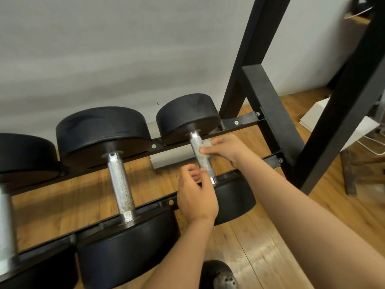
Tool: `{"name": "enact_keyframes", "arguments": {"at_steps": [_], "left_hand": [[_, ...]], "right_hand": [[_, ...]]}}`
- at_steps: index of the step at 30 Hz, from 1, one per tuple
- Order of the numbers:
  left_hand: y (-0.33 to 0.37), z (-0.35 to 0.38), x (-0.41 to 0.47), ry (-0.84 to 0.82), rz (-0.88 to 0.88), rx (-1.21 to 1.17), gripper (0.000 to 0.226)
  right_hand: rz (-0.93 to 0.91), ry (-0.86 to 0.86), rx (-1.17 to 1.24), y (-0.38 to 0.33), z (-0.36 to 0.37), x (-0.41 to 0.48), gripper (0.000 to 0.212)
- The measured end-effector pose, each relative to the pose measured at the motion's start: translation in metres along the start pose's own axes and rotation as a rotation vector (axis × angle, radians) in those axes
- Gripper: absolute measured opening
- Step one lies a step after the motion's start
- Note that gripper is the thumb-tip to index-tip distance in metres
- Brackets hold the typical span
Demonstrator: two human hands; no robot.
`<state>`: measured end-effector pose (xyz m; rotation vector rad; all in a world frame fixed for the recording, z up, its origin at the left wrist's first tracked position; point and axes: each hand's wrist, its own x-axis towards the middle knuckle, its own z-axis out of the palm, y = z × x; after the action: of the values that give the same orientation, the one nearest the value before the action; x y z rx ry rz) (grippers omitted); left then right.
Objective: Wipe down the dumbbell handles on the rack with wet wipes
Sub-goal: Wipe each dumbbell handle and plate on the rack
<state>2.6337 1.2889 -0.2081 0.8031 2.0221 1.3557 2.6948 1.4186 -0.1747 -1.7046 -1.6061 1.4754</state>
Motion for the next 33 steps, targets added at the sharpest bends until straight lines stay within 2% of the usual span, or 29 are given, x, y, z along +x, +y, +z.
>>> {"name": "enact_keyframes", "arguments": {"at_steps": [3,5,8,10,14,20,24,27,29,33], "left_hand": [[-0.001,0.0,-0.001,0.001,0.003,0.009,0.009],[-0.001,0.0,0.0,-0.007,-0.002,0.017,0.009],[-0.001,0.0,0.0,-0.008,0.0,0.013,0.009],[0.0,0.0,-0.001,-0.012,-0.001,0.009,0.009],[-0.001,-0.001,0.0,-0.034,-0.002,0.007,0.009],[0.0,-0.002,-0.002,-0.033,-0.008,-0.001,0.009],[0.0,-0.002,0.0,-0.021,-0.039,-0.012,0.011],[-0.001,-0.001,-0.001,-0.023,-0.031,-0.007,0.011],[0.0,0.0,0.0,-0.023,-0.031,-0.009,0.01],[0.001,0.0,-0.001,-0.016,-0.027,-0.007,0.011]], "right_hand": [[0.031,0.067,0.2,-0.024,0.01,0.015,0.022],[0.117,0.02,0.315,-0.029,0.013,0.019,0.021],[0.152,-0.031,0.334,-0.023,0.02,0.021,0.05],[0.124,-0.024,0.293,-0.021,0.023,0.019,0.055],[0.082,0.04,0.45,-0.011,0.015,0.027,0.02],[0.107,-0.071,0.42,-0.022,0.014,0.019,0.026],[0.094,0.057,0.507,-0.014,0.015,0.023,0.013],[0.106,0.011,0.541,-0.013,0.013,0.023,0.015],[0.1,-0.055,0.475,-0.018,0.011,0.021,0.018],[0.124,-0.106,0.347,-0.025,0.009,0.023,0.044]]}}
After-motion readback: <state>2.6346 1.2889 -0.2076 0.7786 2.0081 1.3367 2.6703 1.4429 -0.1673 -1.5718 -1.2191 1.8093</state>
